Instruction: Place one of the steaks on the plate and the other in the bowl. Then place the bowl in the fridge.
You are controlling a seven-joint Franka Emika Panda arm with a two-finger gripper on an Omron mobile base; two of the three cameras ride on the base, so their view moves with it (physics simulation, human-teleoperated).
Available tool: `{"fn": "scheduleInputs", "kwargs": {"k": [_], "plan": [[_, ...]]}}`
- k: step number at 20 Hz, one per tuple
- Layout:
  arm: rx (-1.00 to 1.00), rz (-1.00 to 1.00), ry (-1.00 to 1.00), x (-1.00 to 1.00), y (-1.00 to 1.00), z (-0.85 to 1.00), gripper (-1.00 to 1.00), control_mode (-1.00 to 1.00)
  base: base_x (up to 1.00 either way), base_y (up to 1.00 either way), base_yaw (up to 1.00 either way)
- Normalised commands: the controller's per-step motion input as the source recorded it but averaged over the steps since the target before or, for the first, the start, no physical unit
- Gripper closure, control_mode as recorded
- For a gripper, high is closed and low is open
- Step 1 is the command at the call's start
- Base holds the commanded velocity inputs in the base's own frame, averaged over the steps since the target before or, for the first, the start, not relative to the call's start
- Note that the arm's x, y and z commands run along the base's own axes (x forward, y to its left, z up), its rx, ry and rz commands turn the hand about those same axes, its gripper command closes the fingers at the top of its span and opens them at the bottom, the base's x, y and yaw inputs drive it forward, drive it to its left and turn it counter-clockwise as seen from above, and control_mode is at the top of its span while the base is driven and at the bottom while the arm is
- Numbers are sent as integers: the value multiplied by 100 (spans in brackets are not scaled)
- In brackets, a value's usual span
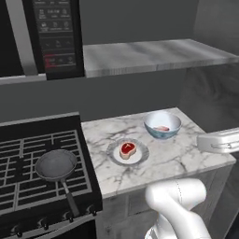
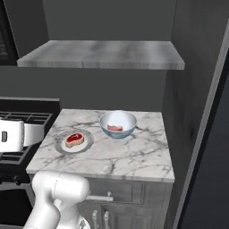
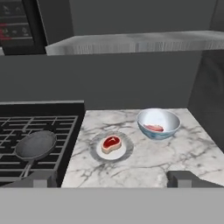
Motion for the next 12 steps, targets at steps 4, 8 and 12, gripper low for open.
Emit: {"fn": "scheduleInputs", "kwargs": {"k": [4, 8, 12], "plan": [[0, 0, 0, 0, 0, 0, -100, 100, 2, -21, -40], [0, 0, 0, 0, 0, 0, -100, 100, 1, -22, -14], [0, 0, 0, 0, 0, 0, -100, 100, 0, -8, -16]]}}
